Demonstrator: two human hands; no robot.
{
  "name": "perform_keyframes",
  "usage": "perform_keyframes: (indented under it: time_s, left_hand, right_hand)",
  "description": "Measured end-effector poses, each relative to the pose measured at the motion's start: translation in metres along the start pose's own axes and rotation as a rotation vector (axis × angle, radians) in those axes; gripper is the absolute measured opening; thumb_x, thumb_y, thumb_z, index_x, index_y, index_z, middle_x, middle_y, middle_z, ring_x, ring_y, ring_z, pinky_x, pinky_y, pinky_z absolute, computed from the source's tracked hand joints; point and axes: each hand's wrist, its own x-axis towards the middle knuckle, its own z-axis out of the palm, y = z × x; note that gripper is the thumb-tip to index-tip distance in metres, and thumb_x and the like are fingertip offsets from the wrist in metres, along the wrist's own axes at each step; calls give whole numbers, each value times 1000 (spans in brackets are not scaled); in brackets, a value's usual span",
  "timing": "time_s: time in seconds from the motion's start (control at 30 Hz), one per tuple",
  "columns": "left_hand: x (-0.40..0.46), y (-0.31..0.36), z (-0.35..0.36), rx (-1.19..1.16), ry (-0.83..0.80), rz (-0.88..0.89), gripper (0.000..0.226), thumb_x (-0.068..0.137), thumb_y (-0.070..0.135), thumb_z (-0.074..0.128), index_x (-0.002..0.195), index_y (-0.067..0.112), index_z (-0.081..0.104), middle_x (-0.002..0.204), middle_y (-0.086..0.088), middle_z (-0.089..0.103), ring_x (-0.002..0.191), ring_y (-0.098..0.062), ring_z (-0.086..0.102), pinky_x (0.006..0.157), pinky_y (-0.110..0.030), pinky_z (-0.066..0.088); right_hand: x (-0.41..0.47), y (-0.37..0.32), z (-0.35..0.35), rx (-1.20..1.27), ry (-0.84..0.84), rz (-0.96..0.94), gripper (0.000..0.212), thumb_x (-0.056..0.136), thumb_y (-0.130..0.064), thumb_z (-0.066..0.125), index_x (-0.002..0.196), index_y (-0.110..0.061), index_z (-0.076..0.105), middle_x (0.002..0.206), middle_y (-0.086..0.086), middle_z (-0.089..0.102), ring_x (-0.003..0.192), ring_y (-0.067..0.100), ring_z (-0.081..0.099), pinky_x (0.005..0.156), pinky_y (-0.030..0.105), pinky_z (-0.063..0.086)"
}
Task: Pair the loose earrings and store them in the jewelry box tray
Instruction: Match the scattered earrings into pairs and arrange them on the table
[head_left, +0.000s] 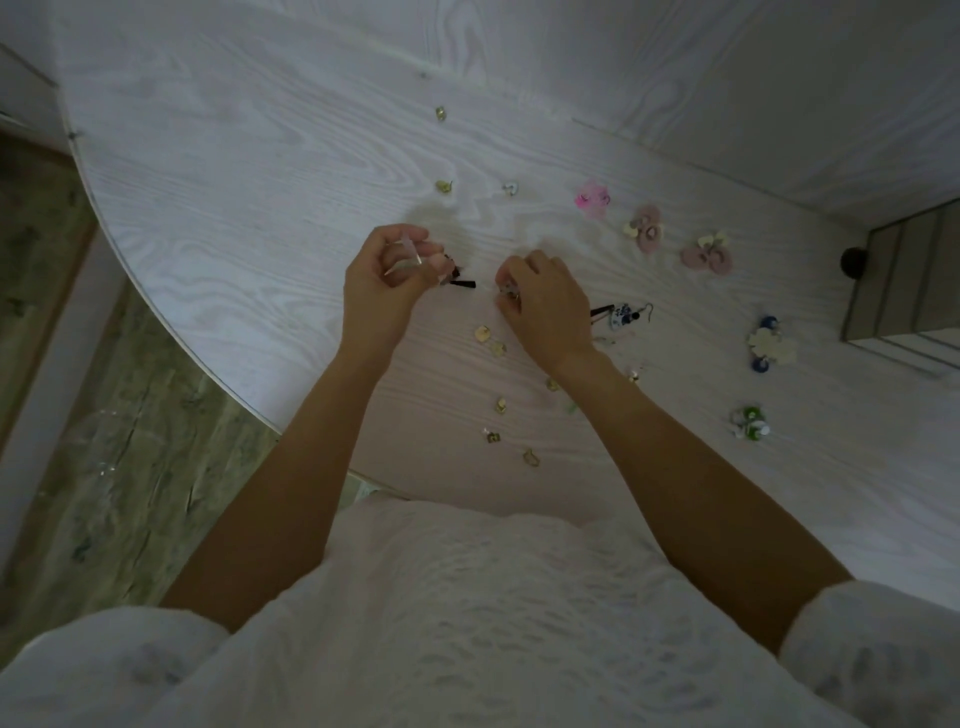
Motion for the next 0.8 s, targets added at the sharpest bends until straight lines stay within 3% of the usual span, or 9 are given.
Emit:
perform_keyframes:
  time_s: [0.13,0.23,0.37,0.5,0.6,0.7,0.8]
  left_hand:
    - [2,-4,-2,52,-42,-64,26,82,3,65,104,12,56,89,0,62,81,-3,65,86,-27,53]
    - [3,-7,-6,91,-77,-87,25,80,4,66,99,20,59,84,5,62,86,-12,61,91,-35,50]
    - [1,-9,-7,104,-125,-31,18,79,2,67,89,14,59,83,5,59,84,-8,59,80,-23,51]
    - [4,-14,-10,180,-86,-43,18,75,13,74,79,23,60,84,0,62,83,-20,62,78,-30,52]
    - [9,-19,-9,426,-84,-41,16,73,16,73,78,25,60,78,10,63,70,-6,60,71,-19,48]
    - [9,-20,-7,620,-147,29,9,79,20,68,87,23,64,76,9,66,71,-9,62,71,-22,49]
    - [8,-21,-6,726,-109,120,6,82,20,66,86,18,67,72,7,62,69,-12,60,67,-23,47]
  right_hand:
    - [0,-3,1,46,49,18,17,79,-8,62,96,-8,62,97,12,59,88,28,52,68,34,46]
    - [4,-10,-3,217,32,3,28,81,-11,60,110,-14,61,111,10,55,99,25,48,77,26,40]
    - [15,-24,-4,381,-102,-71,29,87,-16,59,116,-19,63,124,5,54,108,22,42,86,20,32]
    - [20,-25,1,422,-71,-38,15,85,-20,61,94,-14,71,106,5,65,101,25,49,77,18,27]
    - [18,-25,1,402,-66,-12,12,85,-21,61,90,-16,69,90,-1,69,90,16,48,65,15,28]
    - [15,-25,1,360,-55,-3,11,86,-23,59,91,-20,69,85,-5,71,82,11,45,66,22,33]
    - [13,-23,3,298,-22,-26,11,85,-25,59,87,-21,69,79,-4,70,80,15,49,68,24,34]
